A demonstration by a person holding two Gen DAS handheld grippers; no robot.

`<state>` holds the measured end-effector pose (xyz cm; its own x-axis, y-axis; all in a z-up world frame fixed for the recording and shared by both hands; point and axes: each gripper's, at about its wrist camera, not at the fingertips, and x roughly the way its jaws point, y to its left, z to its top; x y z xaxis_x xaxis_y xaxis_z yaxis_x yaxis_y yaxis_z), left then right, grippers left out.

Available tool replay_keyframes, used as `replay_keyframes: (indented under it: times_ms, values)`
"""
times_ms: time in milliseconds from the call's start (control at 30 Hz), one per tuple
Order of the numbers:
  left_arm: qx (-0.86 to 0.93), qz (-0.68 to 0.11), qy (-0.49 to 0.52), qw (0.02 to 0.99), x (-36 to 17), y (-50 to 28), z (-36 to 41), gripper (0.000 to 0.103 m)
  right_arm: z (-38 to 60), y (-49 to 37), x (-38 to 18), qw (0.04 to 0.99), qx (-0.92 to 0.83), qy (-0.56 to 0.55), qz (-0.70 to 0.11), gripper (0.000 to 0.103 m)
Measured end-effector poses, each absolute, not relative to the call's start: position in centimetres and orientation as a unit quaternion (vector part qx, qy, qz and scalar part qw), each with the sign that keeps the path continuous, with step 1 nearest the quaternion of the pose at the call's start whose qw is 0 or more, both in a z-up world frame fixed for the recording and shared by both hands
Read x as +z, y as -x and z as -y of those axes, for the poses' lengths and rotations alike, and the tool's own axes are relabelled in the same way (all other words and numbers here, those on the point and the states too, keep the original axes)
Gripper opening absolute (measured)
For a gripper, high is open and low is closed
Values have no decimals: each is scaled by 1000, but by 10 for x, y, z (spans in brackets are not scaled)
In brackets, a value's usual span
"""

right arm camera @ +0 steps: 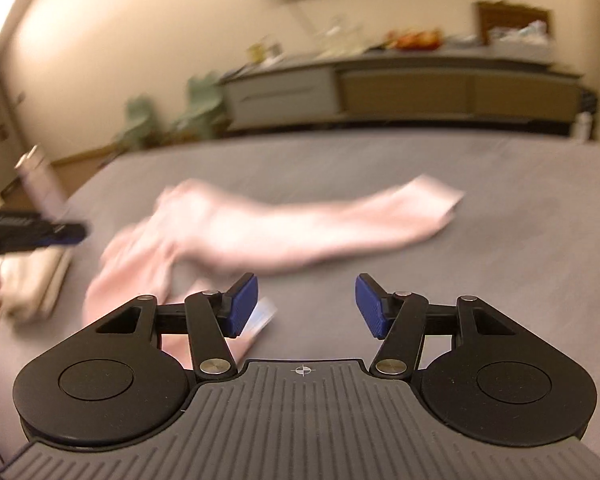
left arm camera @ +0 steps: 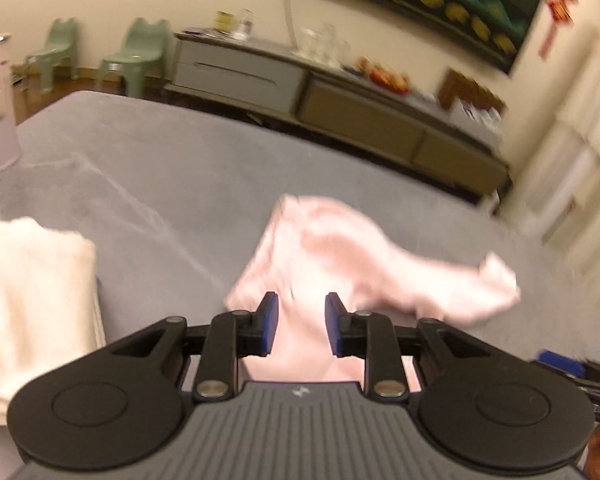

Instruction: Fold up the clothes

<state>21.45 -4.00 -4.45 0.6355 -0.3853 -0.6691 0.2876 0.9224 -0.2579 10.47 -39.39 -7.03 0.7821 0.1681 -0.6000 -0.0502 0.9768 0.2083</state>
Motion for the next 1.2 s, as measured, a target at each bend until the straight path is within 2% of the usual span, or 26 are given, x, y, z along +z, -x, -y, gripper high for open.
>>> replay_keyframes:
  times_ms: [200, 233, 267, 333, 400, 533, 567, 600, 633, 667, 700, 733, 767, 933, 1033, 1200]
  values:
    - [-183, -379, 11, 907, -74, -212, 53, 29, 341, -111, -99, 933, 71, -46, -350, 58]
    - [-181, -380, 6, 907, -79, -213, 52, 29, 333, -109, -102, 934, 69, -33, -350, 43]
    - [-183, -383, 4, 906, -83, -214, 52, 29, 327, -108, -102, 935, 69, -19, -348, 22]
    - [-190, -388, 5, 902, -86, -213, 52, 28, 315, -105, -103, 936, 66, 8, -345, 9]
    - [-198, -393, 9, 898, -85, -211, 52, 28, 319, -92, -86, 942, 32, 16, -332, 8]
    - [-215, -401, 13, 891, -85, -206, 53, 28, 320, -45, -22, 964, -65, 72, -246, 8]
    - [-216, -399, 7, 891, -85, -204, 56, 28, 317, -33, -8, 967, -82, 89, -222, 18]
    - [-217, -395, 2, 893, -84, -202, 58, 28, 316, -28, -3, 970, -70, 93, -213, 28]
    - [-218, -388, 0, 896, -81, -199, 58, 28, 315, -24, 2, 972, -60, 96, -205, 66]
    - [-218, -381, -3, 899, -78, -197, 58, 28, 321, -26, 0, 972, -58, 88, -211, 86]
    - [-219, -373, -5, 901, -76, -194, 58, 28, 331, -28, -4, 970, -68, 73, -221, 83]
    - [-222, -365, -5, 904, -72, -192, 58, 28, 345, -29, -9, 967, -85, 53, -236, 74]
    - [-228, -355, -2, 907, -68, -190, 57, 28, 360, -27, -16, 963, -103, 33, -247, 70]
    - [-276, -320, -7, 906, -62, -196, 73, 29, 419, -17, -55, 941, -155, -27, -301, 69]
    - [-291, -325, -9, 900, -74, -208, 88, 29, 428, -20, -72, 939, -142, -24, -314, 65]
    - [-279, -362, -30, 889, -97, -220, 93, 27, 431, -51, -97, 925, -119, 6, -360, 51]
